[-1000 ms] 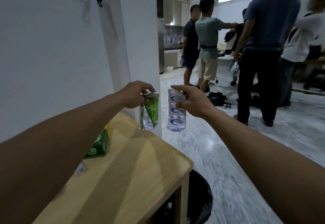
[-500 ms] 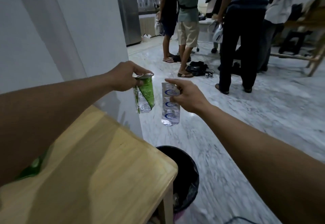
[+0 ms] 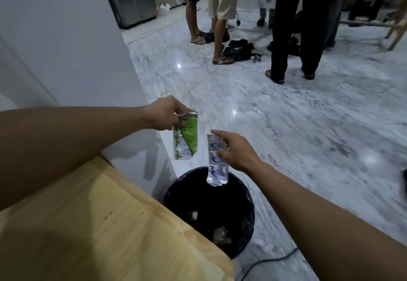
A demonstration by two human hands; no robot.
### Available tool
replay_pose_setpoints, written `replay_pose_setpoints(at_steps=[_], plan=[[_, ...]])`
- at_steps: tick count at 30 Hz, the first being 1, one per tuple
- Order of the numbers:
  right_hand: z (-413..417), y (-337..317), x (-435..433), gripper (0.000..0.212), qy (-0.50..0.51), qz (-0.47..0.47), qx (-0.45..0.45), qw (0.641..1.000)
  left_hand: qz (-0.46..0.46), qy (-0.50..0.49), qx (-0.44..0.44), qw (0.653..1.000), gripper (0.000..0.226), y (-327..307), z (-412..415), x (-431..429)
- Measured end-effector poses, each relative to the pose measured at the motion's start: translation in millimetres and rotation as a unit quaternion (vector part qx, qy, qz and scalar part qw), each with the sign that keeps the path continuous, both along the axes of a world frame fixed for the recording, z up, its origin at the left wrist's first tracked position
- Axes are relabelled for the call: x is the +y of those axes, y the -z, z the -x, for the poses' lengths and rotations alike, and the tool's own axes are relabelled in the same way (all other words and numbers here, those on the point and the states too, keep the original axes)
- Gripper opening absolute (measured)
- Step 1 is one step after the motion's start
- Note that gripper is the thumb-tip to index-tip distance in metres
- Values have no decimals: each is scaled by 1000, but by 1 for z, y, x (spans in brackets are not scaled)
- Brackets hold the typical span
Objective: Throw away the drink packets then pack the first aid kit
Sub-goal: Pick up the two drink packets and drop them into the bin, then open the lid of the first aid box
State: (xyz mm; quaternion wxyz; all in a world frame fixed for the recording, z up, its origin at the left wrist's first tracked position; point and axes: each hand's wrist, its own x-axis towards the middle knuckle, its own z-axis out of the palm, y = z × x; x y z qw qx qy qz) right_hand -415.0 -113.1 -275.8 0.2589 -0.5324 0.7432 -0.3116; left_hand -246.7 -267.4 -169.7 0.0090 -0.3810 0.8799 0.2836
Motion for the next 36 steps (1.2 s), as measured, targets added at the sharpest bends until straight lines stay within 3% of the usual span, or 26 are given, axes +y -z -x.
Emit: replay_pose_setpoints(at_steps=[3,7,10,16,23,31,36], plan=[[1,24,-1,68,9,-22,-4,1000,-53,2,-36,998,38,17,10,1],[1,44,2,64,-11,-92,4,996,-149,21,-136,979,69,27,14,8],[4,47,8,58,-26,-145,14,989,-164,29,-170,971,77,25,15,11],[2,8,11,51,-42,-132,82,987,-103,-7,-132,986,57,-4,4,13],[-22,-109,14,54,-71,-30,195,978,75,-48,-81,993,54,-76,-38,55],[-91,-243,57,64,-111,66,293,947,219,-118,-82,965,62,-176,-129,140],[-150,-293,83,64,-147,109,306,934,278,-180,-78,940,68,-221,-199,200]])
